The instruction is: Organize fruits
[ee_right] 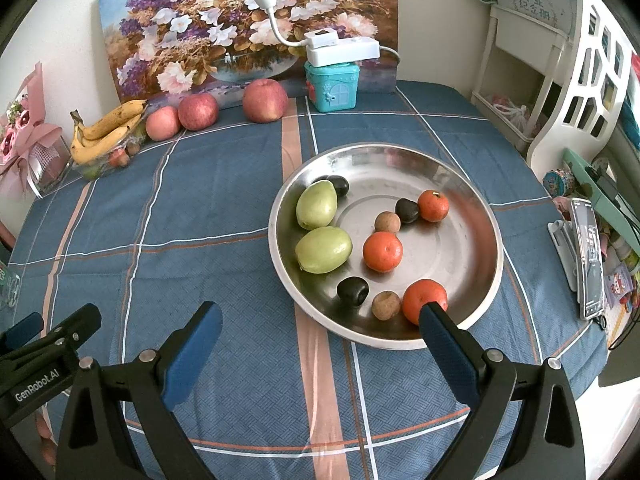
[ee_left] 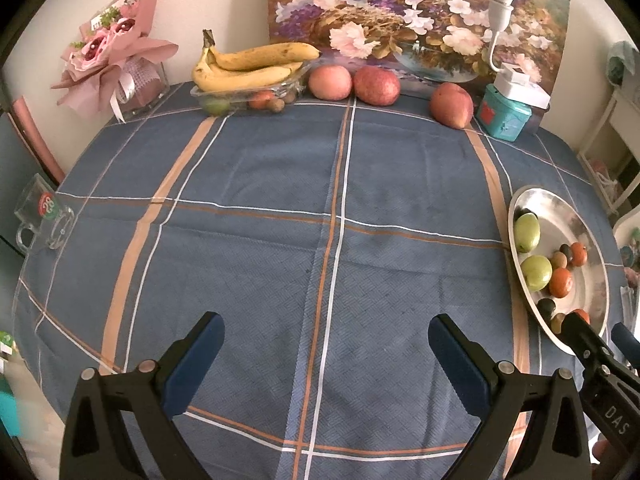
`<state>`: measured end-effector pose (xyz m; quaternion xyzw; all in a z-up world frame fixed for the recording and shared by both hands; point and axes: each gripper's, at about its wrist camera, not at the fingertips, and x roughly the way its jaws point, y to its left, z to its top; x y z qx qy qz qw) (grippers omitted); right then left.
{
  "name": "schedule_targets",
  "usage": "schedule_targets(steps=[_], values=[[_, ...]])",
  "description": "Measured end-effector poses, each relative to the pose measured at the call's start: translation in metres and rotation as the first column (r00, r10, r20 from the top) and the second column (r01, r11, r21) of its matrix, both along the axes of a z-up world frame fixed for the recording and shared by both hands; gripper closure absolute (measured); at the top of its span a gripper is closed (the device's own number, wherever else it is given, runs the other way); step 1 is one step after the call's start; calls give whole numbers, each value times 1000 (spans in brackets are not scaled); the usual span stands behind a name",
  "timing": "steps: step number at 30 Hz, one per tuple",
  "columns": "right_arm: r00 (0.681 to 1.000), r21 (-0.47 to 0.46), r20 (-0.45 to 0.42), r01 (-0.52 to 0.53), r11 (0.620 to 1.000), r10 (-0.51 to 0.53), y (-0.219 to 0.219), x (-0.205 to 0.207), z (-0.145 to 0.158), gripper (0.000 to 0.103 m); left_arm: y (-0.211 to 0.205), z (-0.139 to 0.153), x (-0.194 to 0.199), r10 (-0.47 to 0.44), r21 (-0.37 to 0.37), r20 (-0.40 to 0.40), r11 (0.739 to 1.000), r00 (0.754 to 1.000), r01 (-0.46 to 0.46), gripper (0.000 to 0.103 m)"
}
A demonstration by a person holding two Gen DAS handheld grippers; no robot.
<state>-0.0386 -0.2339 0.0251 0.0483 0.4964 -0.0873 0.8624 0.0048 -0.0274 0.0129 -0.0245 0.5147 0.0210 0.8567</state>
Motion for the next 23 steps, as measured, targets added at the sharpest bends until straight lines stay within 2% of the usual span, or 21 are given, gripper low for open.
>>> schedule_targets(steps=[19,23], values=[[1000,-3,-5,-5,1000,5,1,-1,-3,4,-1,1,-2,0,-1,7,1000,1000,0,0],[1000,-3,-6,-4,1000,4,1,-2,-3,4,-5,4,-4,-12,22,24,1000,1000,11,0]])
